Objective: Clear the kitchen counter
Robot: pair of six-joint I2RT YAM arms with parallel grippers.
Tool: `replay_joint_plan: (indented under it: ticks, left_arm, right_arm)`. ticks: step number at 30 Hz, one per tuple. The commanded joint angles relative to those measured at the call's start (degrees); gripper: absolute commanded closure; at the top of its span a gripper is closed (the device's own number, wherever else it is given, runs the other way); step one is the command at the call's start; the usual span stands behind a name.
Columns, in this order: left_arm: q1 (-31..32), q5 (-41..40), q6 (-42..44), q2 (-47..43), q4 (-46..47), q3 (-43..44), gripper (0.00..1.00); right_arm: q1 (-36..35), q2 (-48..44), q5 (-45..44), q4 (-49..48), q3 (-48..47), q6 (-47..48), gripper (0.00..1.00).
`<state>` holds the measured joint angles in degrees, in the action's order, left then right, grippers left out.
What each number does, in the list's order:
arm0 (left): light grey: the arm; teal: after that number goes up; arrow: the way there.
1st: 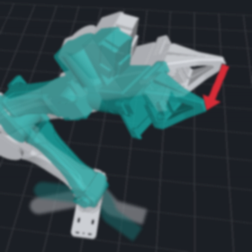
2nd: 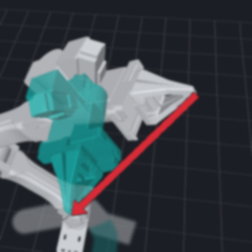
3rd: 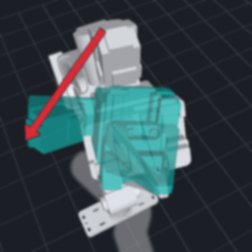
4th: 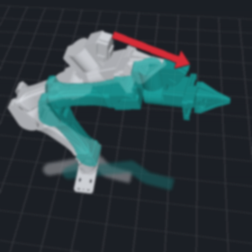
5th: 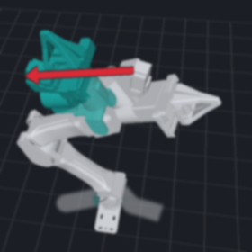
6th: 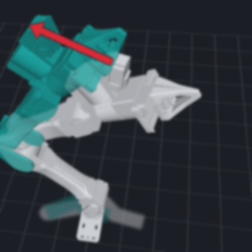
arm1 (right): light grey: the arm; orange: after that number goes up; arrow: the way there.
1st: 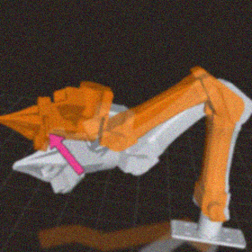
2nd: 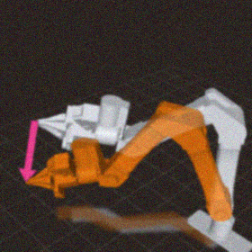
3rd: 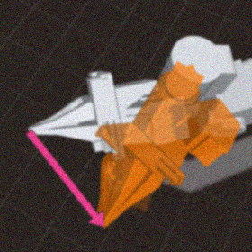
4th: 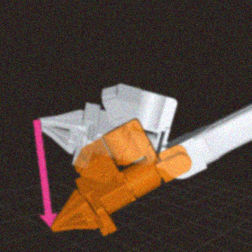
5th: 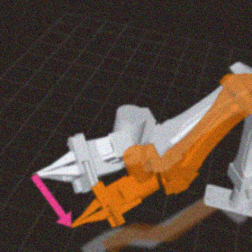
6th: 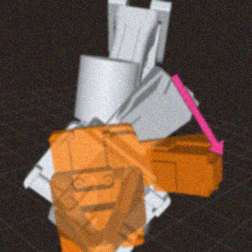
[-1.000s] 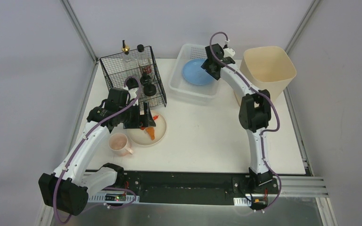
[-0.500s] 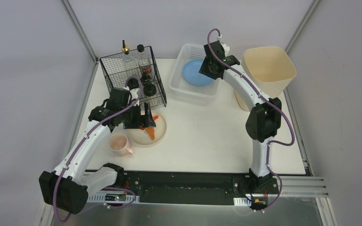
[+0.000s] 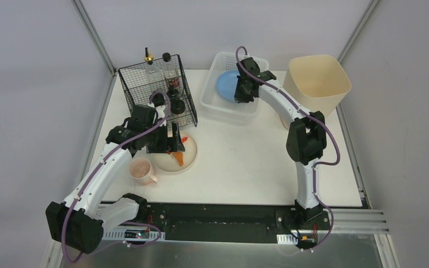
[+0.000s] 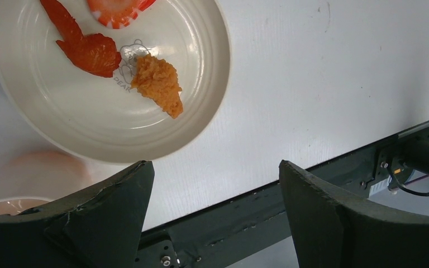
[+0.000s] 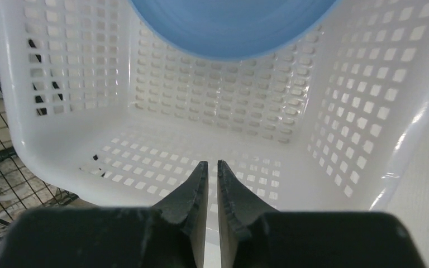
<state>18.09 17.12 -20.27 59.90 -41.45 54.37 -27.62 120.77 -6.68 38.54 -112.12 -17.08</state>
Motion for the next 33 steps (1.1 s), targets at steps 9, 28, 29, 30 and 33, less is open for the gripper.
replay_joint_plan:
  ticks: [9,28,29,30,33]
  left_arm:
    - [1.0,-4.5,0.6,-3.1,-0.7,0.3,0.15]
    - [1.2,-6.0,0.4,-4.8,-0.7,0.3,0.14]
    - [1.2,-6.0,0.4,-4.9,-0.8,0.4,0.15]
    - [1.2,-6.1,0.4,-5.0,-0.7,0.4,0.14]
    - [1.2,-6.4,0.4,-5.3,-0.7,0.4,0.14]
  right_arm:
    - [-3.1,-3.9,5.3,-5.2,10.9,3.0,0.9]
    - [-6.5,-27.6,8.8,-10.9,42.1,6.4,0.96]
    - [-6.8,-29.1,9.1,-11.0,43.9,6.6,0.96]
    - [-7.1,-30.0,9.4,-11.0,45.3,7.0,0.96]
    - [-7.9,-32.4,9.5,-10.7,49.1,8.0,0.96]
